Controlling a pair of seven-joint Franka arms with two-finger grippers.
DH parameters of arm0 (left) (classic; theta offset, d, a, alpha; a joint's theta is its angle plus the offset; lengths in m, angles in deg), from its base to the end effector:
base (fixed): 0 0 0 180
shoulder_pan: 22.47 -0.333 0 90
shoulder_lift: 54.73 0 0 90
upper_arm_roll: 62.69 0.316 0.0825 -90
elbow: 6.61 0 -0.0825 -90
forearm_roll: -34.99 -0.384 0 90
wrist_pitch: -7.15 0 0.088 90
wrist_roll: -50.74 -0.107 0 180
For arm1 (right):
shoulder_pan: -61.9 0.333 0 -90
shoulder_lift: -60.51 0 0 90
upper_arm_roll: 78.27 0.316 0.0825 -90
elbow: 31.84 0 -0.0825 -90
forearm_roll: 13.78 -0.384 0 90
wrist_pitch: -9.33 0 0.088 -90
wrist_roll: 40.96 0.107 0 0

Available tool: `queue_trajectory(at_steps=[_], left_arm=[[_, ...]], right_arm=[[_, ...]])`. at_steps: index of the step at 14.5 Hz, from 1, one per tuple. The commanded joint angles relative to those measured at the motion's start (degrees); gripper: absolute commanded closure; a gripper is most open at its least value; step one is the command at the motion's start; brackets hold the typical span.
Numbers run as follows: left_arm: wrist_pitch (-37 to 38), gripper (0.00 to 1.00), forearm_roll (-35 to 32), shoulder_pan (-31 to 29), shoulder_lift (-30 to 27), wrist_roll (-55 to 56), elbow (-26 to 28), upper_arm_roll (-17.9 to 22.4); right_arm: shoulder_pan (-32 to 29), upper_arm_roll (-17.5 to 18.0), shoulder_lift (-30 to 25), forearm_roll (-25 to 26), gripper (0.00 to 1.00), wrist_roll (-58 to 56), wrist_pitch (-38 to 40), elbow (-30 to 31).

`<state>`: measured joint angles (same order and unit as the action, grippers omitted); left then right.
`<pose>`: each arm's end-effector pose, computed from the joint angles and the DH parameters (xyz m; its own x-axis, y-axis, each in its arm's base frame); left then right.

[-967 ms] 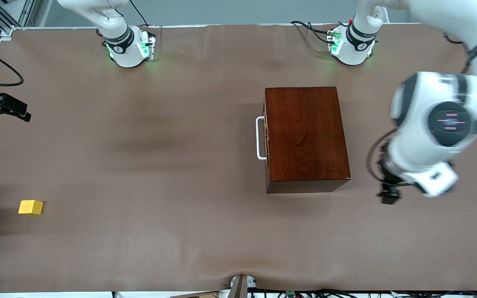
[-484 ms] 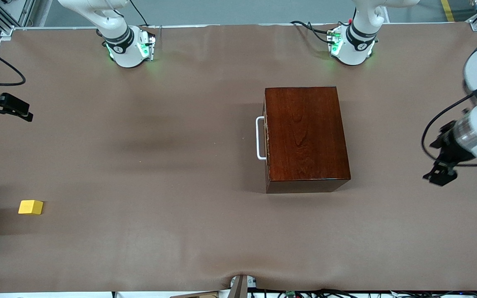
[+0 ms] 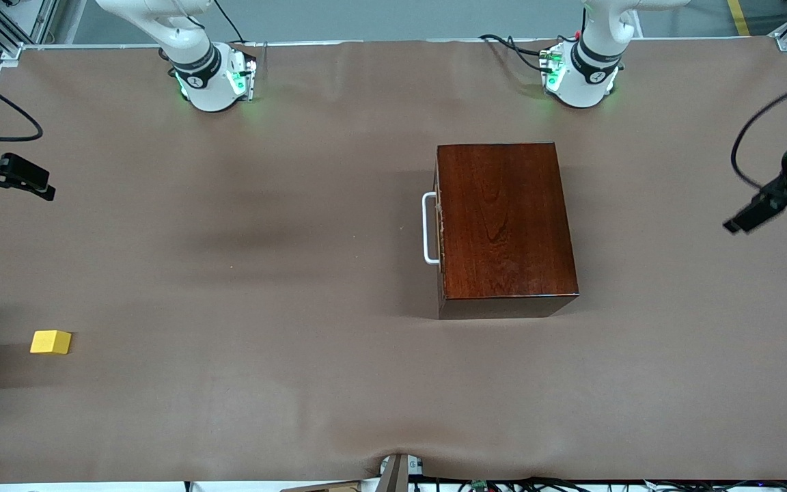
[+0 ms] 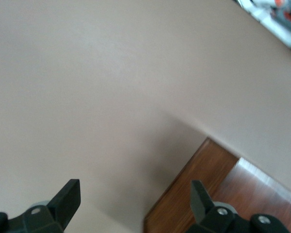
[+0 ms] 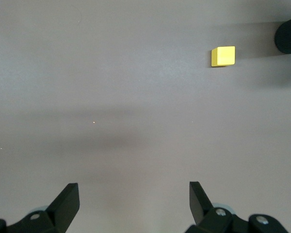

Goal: Open drawer, take yellow block, close drawer

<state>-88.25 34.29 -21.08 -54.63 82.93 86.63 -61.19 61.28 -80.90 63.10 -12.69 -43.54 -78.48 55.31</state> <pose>0.5630 0.0023 0.6051 0.8451 0.5333 0.0369 0.5334 -0.8458 0.0088 0.5637 -0.0335 0.6193 0.9993 -0.0124 -0.0345 -0.0117 -0.9997 0.0196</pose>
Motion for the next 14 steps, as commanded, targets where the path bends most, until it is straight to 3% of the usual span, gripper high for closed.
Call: queue_trajectory(at_steps=[1,8,14], left_arm=[[2.6,0.0,1.0,-1.9,-3.1,-11.4,2.5,-3.8],[6.5,0.0,0.9,-1.9,-3.9,-32.8,1.6,-6.8],[7.4,0.0,1.0,-2.0,-1.8,-33.6,-2.4,-6.7]], right_arm=[[-1.1,1.1,-0.9,-0.2,0.0,0.3,1.0,0.4],[-1.8,0.8,-0.9,-2.6,0.0,3.2,2.6,0.7],[-1.4,1.0,-0.7,-3.0,0.0,8.2,3.1,0.7]])
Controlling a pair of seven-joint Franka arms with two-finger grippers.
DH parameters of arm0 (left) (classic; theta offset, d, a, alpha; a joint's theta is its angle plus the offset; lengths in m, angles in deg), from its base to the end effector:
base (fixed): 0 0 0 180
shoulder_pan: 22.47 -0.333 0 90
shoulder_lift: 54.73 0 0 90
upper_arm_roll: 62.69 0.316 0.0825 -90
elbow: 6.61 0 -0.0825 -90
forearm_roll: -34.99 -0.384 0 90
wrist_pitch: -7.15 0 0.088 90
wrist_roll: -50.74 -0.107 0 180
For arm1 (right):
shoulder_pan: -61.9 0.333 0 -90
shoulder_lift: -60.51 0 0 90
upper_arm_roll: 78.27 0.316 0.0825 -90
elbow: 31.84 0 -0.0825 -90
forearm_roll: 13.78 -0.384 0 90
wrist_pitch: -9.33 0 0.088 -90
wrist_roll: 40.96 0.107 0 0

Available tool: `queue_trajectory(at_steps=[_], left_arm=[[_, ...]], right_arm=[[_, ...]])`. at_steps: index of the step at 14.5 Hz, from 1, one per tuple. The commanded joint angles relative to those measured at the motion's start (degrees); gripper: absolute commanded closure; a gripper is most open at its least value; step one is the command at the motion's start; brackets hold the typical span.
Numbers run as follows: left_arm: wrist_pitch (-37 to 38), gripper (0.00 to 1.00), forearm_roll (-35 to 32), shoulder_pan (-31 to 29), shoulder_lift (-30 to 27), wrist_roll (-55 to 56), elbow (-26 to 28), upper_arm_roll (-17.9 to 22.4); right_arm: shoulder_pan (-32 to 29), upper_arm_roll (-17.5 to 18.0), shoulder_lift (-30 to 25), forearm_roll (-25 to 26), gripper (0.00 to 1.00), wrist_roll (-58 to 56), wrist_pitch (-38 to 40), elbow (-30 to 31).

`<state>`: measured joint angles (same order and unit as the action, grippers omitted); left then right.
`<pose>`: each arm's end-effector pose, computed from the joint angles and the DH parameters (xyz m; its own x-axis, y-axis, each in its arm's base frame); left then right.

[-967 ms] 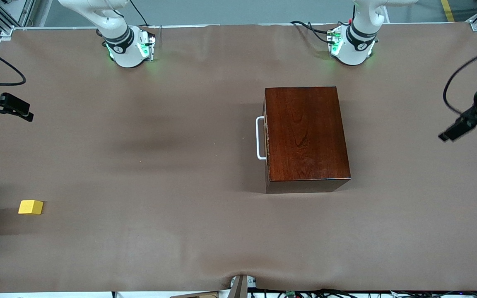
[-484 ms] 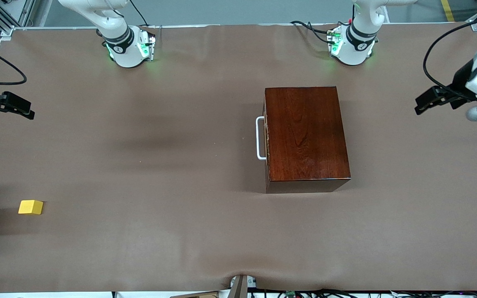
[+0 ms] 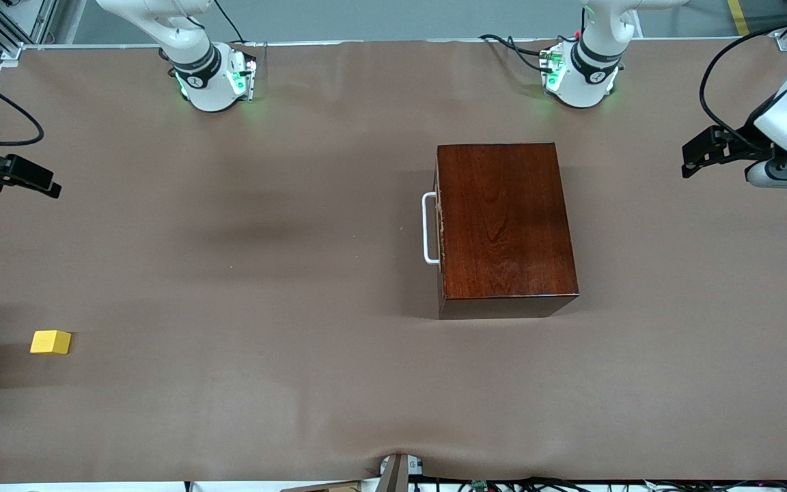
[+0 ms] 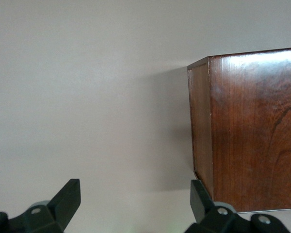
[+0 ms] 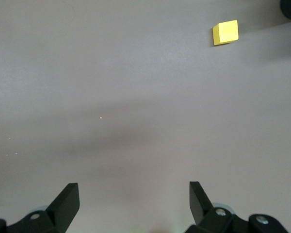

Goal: Open drawer, take yellow block, close drawer

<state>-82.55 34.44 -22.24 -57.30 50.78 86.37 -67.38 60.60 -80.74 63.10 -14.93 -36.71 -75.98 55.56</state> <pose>0.5376 -0.0463 0.6240 0.9963 -0.0849 -0.0125 -0.0850 -0.9963 -0.0133 0.5586 -0.0339 0.6137 0.9870 -0.1378 -0.0827 -0.1392 -0.9902 -0.0120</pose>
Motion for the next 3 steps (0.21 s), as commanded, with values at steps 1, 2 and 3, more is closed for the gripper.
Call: queue_trajectory(at_steps=[1,2,3], left_arm=[[1.9,0.0,0.8,-0.9,0.9,-1.4,-2.1,-0.5],[2.2,0.0,0.8,-0.9,0.9,-1.4,-2.2,-0.4],[2.2,0.0,0.8,-0.9,0.9,-1.4,-2.2,-0.4]], right_arm=[[-0.8,0.8,-0.7,-0.8,0.0,1.3,0.6,0.5],[-0.8,0.8,-0.7,-0.8,0.0,1.3,0.6,0.5],[-0.8,0.8,-0.7,-0.8,0.0,1.2,0.6,0.5]])
